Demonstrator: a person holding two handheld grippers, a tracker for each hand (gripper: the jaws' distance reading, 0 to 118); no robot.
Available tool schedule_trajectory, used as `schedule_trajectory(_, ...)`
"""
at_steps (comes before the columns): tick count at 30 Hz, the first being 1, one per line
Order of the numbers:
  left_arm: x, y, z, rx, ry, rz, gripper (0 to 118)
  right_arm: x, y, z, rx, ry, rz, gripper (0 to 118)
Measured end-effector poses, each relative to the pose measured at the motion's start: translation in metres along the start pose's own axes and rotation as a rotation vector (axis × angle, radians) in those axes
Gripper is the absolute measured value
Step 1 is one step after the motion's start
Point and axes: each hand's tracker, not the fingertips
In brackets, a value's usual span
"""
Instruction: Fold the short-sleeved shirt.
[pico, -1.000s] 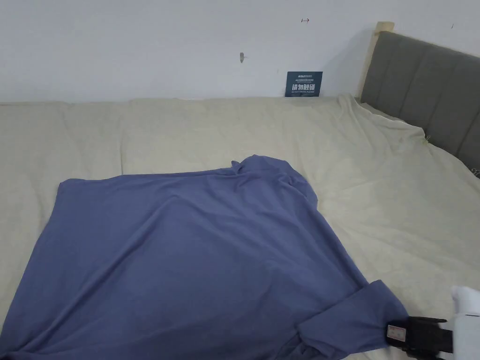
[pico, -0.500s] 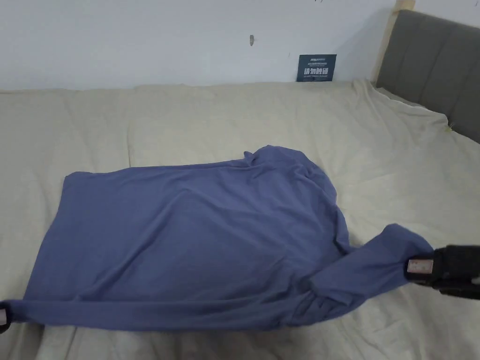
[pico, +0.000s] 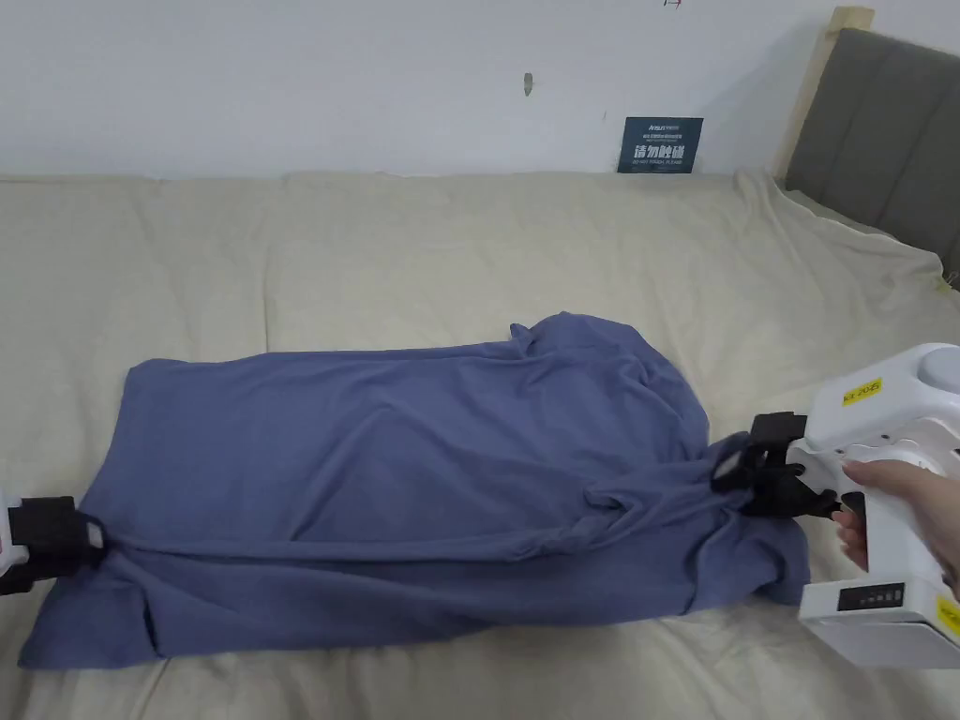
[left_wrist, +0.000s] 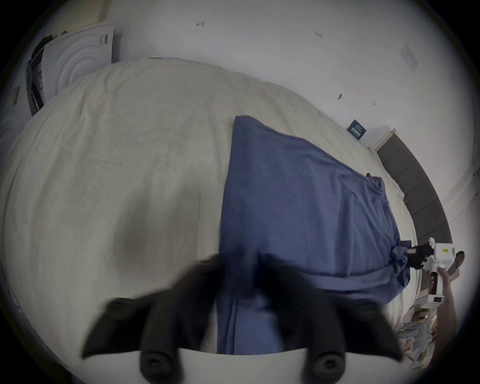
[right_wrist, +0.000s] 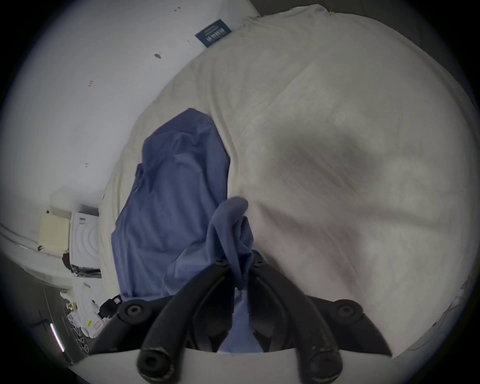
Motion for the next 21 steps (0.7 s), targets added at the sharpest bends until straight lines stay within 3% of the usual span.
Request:
schedule_trajectory(1,0.000,0.000,0.001,0.023,0.008,-0.009,87,0.003,-0.002,0.002,0.045,0.019,-0.001,70)
schedule_trajectory(2,-0.001,-0.002,0.003,0.039,0.016,-0.010,115,0.004,-0.006,0.005,0.081,0.041,0.013,87)
schedule_trajectory(4,-0.006,-0.003,0.018,0.144,-0.025,-0.001,116,0.006,-0.015,0.017,0.148,0.088,0.043,91)
schedule_trajectory(7,-0.006,-0.014,0.034,0.109,-0.024,0.003,116,0.008,-0.034,0.048,0.257,0.168,0.121,91)
schedule_trajectory(12,0.020,-0.060,0.105,0.363,-0.031,-0.073,113,-0.001,-0.098,0.110,0.445,0.228,0.276,91)
schedule_trajectory(13,0.025,-0.070,0.116,0.399,-0.024,-0.084,106,-0.003,-0.112,0.120,0.461,0.247,0.304,87)
schedule_trajectory(14,0.028,-0.082,0.128,0.426,-0.028,-0.105,97,-0.003,-0.129,0.128,0.486,0.276,0.336,76)
schedule_trajectory(15,0.033,-0.092,0.136,0.439,-0.035,-0.127,82,-0.004,-0.145,0.134,0.507,0.296,0.376,55)
schedule_trajectory(16,0.038,-0.102,0.144,0.441,-0.035,-0.147,43,-0.004,-0.160,0.139,0.534,0.313,0.427,10)
schedule_trajectory(17,0.042,-0.113,0.150,0.451,-0.044,-0.172,0,-0.009,-0.174,0.139,0.569,0.300,0.485,0)
schedule_trajectory(19,0.047,-0.134,0.159,0.500,-0.046,-0.239,0,-0.013,-0.201,0.145,0.691,0.183,0.541,0)
schedule_trajectory(21,0.053,-0.151,0.174,0.580,-0.028,-0.296,0,-0.006,-0.215,0.148,0.721,0.243,0.521,0)
